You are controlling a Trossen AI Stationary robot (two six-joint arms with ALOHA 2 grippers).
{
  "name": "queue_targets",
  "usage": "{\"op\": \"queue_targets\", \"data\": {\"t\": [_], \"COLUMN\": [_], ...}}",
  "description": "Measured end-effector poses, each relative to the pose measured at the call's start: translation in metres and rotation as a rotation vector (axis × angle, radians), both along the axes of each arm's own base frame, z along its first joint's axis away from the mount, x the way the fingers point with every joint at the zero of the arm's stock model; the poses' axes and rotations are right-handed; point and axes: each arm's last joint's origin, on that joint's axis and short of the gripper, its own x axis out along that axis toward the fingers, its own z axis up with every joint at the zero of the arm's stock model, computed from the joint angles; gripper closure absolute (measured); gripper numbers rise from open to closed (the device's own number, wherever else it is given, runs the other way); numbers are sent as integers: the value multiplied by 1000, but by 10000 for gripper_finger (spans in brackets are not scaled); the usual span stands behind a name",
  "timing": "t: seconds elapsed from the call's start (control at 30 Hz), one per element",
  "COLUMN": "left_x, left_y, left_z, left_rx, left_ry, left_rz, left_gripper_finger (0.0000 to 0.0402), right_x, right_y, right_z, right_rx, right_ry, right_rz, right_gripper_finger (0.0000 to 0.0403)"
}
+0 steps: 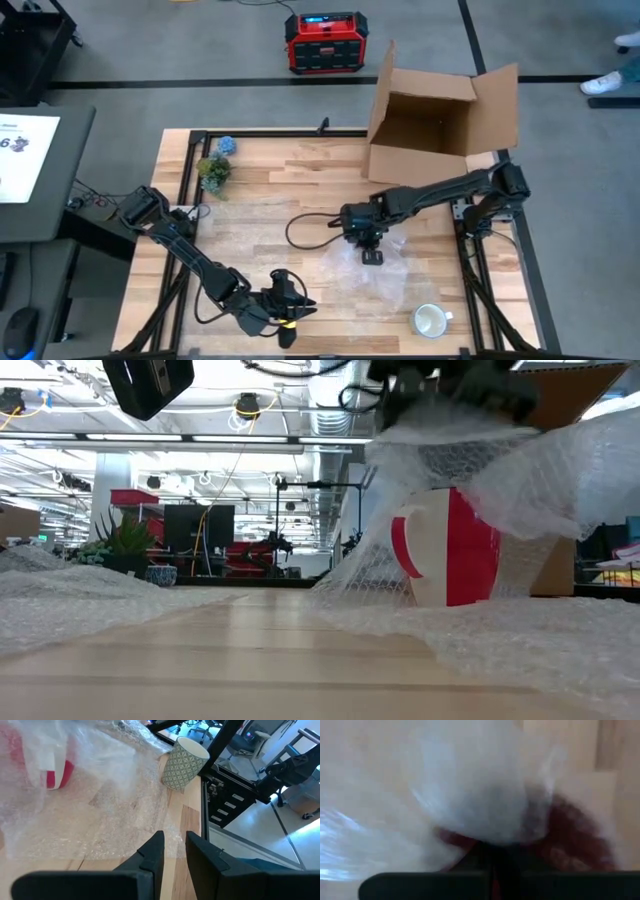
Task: Wrap mug
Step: Wrap the red mug in the right bubble wrap
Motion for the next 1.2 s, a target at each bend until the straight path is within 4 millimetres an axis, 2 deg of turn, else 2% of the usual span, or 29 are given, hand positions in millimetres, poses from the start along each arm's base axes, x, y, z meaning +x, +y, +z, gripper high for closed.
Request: {"op": "queue_targets", "data": {"t": [0.1,0.23,0.33,0.5,0.73,0.97,1.2], "left_x": [0,0,0,0,0,0,0], "left_y": [0,0,0,0,0,0,0], "left_z": [0,0,0,0,0,0,0], "left_rx": [0,0,-1,-1,-2,-1,-1], "left_ry": [0,0,-1,-1,-1,0,0], "left_rz": [0,0,0,0,1,0,0], "left_gripper_finger": [343,343,343,343,343,343,343], "right_x": [0,1,-2,-6,-8,-1,-8], "right_y": [0,0,0,0,6,8,3], "right_z": [-14,-16,-5,28,50,49,23], "right_rx": [-1,-5,-6,-13,-16,-13,-11], "right_ry": [29,26,37,30,-93,-168,-128], "right_rz": [1,7,8,22,59,71,40], "right_gripper_finger": [403,403,403,403,403,403,403]}}
